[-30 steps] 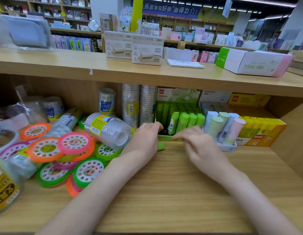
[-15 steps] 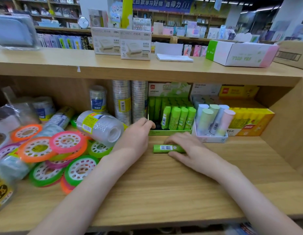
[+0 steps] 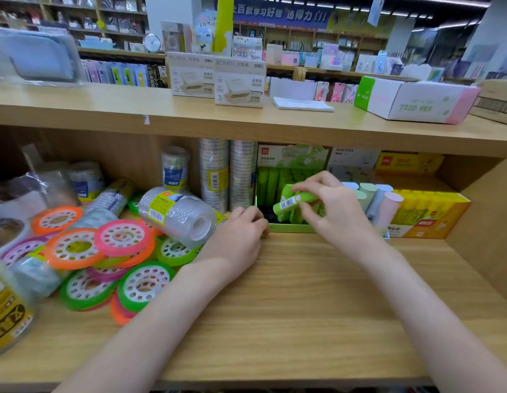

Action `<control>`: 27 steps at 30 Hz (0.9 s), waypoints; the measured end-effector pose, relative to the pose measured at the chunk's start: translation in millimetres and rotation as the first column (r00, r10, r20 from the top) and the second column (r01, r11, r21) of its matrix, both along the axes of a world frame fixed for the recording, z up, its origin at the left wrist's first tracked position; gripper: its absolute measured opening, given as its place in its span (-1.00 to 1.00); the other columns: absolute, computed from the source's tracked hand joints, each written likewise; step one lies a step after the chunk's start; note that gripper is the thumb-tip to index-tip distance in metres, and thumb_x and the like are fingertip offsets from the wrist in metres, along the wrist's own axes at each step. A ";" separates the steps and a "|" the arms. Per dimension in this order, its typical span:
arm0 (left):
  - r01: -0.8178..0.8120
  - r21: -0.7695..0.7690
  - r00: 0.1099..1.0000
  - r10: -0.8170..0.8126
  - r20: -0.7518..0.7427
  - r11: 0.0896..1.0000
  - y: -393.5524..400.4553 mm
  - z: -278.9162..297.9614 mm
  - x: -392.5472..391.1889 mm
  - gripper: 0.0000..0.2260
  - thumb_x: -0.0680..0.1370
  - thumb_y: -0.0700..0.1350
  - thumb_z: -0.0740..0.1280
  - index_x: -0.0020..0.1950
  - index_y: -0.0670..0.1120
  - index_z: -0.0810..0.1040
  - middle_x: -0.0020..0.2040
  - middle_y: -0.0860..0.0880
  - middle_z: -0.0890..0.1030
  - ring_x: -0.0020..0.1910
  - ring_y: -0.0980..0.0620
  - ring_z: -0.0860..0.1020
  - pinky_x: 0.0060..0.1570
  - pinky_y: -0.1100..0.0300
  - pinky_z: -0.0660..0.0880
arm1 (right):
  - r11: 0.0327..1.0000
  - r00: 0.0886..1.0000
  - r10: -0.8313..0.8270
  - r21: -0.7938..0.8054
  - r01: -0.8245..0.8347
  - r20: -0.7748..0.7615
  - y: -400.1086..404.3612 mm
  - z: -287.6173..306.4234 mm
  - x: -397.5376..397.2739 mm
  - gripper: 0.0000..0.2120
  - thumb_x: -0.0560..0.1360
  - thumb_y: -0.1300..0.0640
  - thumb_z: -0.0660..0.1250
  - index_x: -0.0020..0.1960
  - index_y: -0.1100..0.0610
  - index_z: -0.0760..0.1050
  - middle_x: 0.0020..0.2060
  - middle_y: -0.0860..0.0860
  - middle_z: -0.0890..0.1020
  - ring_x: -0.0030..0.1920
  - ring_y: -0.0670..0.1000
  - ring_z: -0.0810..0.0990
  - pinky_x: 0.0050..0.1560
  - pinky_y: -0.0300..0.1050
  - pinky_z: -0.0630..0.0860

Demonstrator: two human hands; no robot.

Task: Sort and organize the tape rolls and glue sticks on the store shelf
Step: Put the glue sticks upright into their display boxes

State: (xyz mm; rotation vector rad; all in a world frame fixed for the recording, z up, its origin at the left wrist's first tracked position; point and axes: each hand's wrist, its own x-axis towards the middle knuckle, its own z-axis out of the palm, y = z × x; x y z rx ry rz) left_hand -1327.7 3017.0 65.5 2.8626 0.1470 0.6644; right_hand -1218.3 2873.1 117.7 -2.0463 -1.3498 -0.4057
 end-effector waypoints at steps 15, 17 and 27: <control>0.037 0.012 0.999 -0.038 0.027 0.999 0.3 -1.4 -0.4 -0.80 0.35 -0.23 0.17 -0.16 -0.19 0.57 -0.07 -0.17 0.53 -0.08 -0.21 0.49 -0.22 -0.14 0.54 | 0.978 0.922 -0.192 0.145 0.151 0.336 13.5 -0.1 -0.7 -0.76 0.36 0.15 0.47 -0.09 0.20 0.45 -0.31 0.05 0.55 -0.19 0.11 0.47 -0.33 -0.17 0.33; 0.046 0.023 0.998 -0.047 0.042 0.999 1.0 -2.3 0.0 -0.81 0.36 -0.22 0.15 -0.20 -0.18 0.56 -0.11 -0.15 0.54 -0.12 -0.20 0.51 -0.28 -0.10 0.55 | 0.983 0.918 -0.173 0.123 0.138 0.357 16.5 -4.0 2.8 -0.75 0.33 0.17 0.50 -0.10 0.21 0.47 -0.29 0.06 0.58 -0.18 0.11 0.47 -0.28 -0.17 0.34; 0.066 0.050 0.995 -0.069 0.077 0.997 2.6 -3.9 0.9 -0.87 0.28 -0.28 0.26 -0.25 -0.17 0.56 -0.16 -0.15 0.55 -0.20 -0.21 0.53 -0.37 0.02 0.55 | 0.986 0.966 -0.168 0.027 0.166 0.197 18.4 -20.1 9.0 -0.84 0.45 0.19 0.36 0.03 0.14 0.54 0.02 0.07 0.51 0.10 0.06 0.34 0.01 0.03 0.31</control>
